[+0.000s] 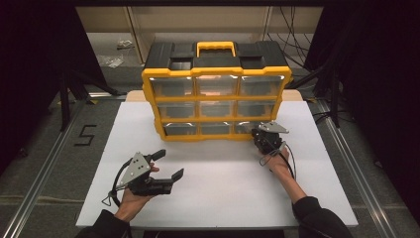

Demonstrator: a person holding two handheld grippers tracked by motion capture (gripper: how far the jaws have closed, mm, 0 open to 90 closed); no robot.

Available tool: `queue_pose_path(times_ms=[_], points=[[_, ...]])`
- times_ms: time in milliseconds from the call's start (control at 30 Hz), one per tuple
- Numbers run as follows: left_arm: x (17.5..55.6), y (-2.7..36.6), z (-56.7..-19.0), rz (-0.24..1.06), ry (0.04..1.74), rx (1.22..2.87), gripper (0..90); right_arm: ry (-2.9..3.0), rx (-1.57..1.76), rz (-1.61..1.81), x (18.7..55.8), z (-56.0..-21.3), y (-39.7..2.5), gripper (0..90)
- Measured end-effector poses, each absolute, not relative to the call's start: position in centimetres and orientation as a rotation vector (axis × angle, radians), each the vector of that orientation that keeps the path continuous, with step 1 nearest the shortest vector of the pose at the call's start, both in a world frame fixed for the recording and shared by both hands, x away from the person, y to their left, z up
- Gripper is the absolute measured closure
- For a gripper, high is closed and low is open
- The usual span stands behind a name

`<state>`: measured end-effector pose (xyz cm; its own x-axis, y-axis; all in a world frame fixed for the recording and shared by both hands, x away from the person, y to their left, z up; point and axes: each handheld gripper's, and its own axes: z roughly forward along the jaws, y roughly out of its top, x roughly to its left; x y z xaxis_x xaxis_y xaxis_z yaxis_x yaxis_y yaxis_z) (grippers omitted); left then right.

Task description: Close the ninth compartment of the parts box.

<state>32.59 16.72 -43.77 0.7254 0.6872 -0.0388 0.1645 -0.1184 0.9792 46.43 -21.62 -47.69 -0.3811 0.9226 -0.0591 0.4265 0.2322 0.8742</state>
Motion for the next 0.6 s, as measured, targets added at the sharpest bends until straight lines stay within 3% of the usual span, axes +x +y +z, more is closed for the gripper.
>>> queue_pose_path(times_ms=[333,600], points=[[32.5,16.7,-43.8,0.513,0.69,1.661,12.9,1.934,1.222,1.106,46.0,-47.3,-21.3,86.7],[32.5,16.8,-43.8,0.513,0.69,1.661,12.9,1.995,1.191,1.12,45.1,-47.0,-20.7,57.1]])
